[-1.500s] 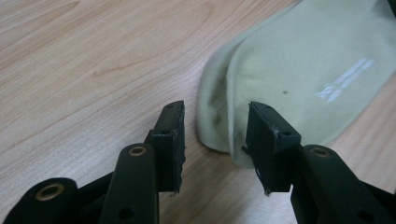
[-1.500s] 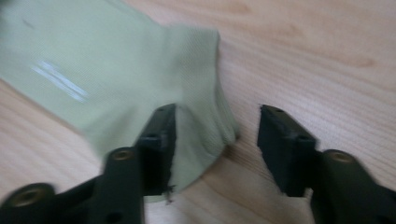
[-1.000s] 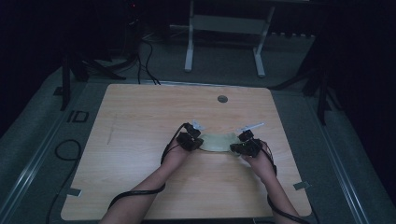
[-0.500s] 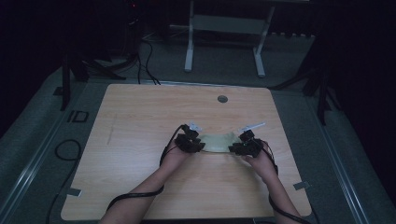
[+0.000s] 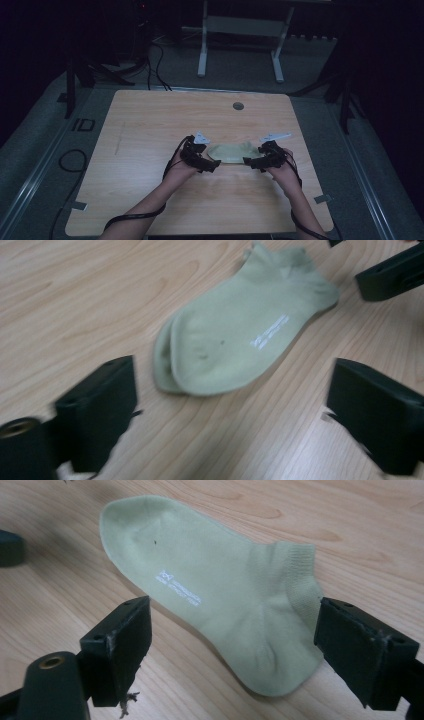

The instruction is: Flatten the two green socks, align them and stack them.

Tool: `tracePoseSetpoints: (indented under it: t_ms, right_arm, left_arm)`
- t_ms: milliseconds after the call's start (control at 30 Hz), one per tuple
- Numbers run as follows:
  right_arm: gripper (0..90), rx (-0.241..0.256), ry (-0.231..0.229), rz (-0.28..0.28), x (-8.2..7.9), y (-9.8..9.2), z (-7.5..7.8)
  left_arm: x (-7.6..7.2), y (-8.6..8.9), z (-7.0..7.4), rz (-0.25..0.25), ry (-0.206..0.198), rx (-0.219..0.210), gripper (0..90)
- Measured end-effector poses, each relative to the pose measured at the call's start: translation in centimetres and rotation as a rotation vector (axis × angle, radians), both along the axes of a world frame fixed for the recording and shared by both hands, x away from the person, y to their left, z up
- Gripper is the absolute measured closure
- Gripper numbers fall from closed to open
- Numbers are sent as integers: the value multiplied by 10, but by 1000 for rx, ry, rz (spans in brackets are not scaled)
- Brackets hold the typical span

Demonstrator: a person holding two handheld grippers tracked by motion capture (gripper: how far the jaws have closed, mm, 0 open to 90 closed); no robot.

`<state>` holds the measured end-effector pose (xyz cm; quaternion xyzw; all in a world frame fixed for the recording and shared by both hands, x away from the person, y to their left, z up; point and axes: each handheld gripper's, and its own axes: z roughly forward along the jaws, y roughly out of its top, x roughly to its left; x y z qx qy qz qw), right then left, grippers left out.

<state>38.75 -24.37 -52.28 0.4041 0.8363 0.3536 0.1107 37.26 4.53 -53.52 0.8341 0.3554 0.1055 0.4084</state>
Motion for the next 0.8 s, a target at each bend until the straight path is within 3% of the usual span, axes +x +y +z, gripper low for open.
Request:
tracePoseSetpoints:
  t_ms: [33,100,267,333,467,600,800]
  right_arm:
    - [144,-11,-22,8,-2,-1,-1]
    - [143,-18,-34,13,-4,-3,-3]
    - [141,-23,-43,16,-9,-11,-7]
    - [139,-37,-71,8,-11,-16,-10]
    - [139,-23,-61,-8,-13,-25,-14]
    - [139,-26,-62,-14,-16,-32,-17]
    - [139,-13,-69,-38,-21,-45,-22]
  left_arm:
    - [-1,2,-1,0,4,-3,23]
    - [-4,9,-5,12,-12,1,22]
    - [-7,27,-13,36,0,9,21]
    - [-9,33,-14,54,-2,18,22]
    - [-14,48,-16,85,-17,7,21]
    - [-16,63,-17,98,4,4,22]
    - [-20,83,-15,146,-4,-24,22]
